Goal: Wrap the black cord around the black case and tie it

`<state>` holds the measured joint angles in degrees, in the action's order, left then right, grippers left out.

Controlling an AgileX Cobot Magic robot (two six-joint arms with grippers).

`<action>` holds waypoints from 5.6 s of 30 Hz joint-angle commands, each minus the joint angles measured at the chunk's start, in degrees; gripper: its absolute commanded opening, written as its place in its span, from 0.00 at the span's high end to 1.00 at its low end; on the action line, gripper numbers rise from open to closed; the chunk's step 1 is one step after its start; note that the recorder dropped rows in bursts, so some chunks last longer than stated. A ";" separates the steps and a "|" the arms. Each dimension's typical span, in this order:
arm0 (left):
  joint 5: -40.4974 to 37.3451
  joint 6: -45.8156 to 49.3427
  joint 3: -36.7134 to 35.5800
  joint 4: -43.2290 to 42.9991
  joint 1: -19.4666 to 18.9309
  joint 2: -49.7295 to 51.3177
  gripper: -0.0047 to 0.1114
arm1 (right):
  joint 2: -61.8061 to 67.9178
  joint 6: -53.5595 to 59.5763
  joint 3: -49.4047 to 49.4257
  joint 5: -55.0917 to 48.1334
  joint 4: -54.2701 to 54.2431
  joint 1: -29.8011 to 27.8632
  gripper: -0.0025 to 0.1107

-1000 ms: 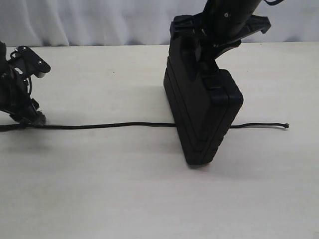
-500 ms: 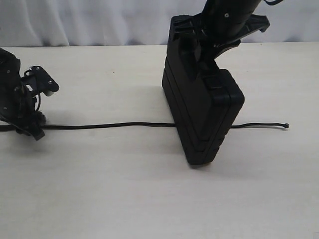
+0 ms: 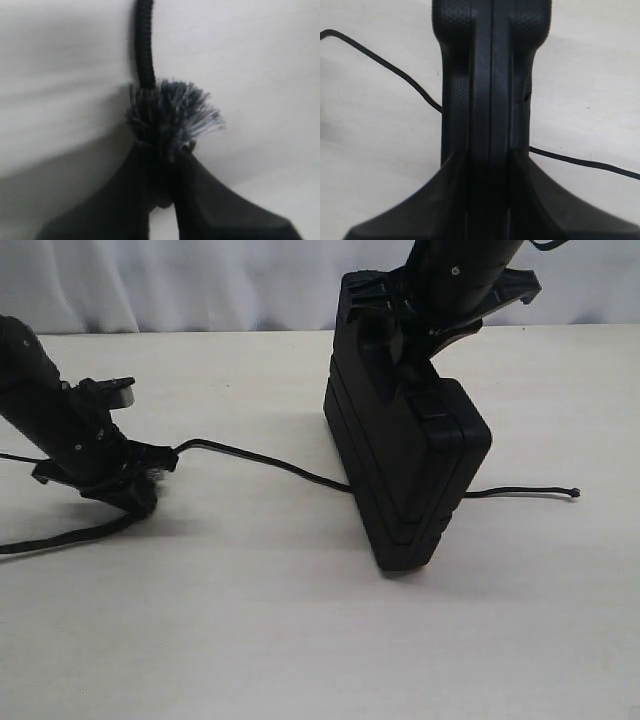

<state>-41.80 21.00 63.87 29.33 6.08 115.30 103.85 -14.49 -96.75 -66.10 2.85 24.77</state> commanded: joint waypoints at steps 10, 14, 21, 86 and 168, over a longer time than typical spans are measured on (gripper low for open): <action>-15.62 24.10 0.27 35.01 1.64 0.15 0.48 | -0.77 0.80 -0.13 -1.02 -0.48 0.04 0.94; -15.94 28.91 0.71 35.32 1.64 0.15 0.48 | -0.77 0.80 -0.13 -1.29 -0.48 0.04 0.94; -15.51 39.25 1.56 17.35 1.64 0.15 0.48 | -0.77 0.80 -0.13 -1.43 -0.48 0.04 0.94; 7.80 73.22 -2.47 28.81 7.93 -13.66 0.96 | -0.77 2.23 -0.13 -3.16 -0.64 0.04 0.94; 21.54 92.89 4.85 58.12 31.94 -12.92 0.96 | -0.77 2.48 -0.13 -2.98 -3.46 0.04 0.94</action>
<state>-19.40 107.71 68.19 79.84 37.52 102.31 103.65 -12.51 -96.83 -67.56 0.71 24.77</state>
